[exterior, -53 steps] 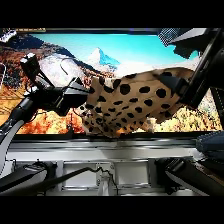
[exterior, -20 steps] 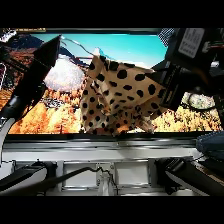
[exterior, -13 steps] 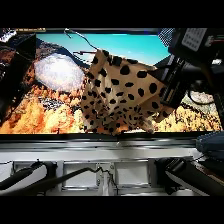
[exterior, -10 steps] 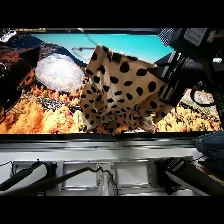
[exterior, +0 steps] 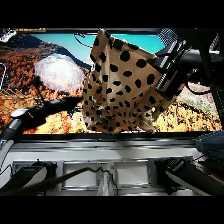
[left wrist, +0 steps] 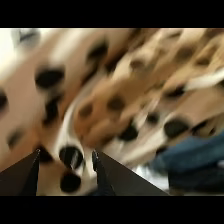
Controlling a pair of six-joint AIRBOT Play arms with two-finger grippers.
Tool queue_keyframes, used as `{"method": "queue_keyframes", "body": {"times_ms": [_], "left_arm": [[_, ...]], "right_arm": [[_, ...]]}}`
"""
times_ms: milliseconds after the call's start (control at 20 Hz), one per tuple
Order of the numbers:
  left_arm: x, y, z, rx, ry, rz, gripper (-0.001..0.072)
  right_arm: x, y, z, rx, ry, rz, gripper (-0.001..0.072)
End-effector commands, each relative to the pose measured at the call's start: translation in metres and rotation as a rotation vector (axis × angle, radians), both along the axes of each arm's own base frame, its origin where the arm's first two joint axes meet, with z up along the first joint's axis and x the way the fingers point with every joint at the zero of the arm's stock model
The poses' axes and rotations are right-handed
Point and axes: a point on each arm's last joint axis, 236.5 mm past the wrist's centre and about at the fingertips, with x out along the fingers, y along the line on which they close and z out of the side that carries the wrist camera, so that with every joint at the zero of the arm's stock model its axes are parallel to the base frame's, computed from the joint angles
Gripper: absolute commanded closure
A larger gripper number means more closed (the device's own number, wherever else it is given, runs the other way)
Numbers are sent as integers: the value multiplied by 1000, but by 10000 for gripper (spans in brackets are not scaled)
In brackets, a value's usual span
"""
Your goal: Fold the clothes and pants, and hang the long-sleeved shirts on hangers.
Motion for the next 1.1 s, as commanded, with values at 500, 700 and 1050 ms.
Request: {"method": "queue_keyframes", "body": {"times_ms": [500, 700, 1050], "left_arm": [[16, -34, -31, 51, 10, 163, 306], [11, -46, -63, 70, 98, 138, 304], [49, -24, -35, -101, 88, 322, 695]], "right_arm": [[-10, 12, 0, 59, 52, 30, 691], [-12, 13, 1, 64, 53, 34, 691], [-24, 20, -7, 68, 107, 74, 691]]}}
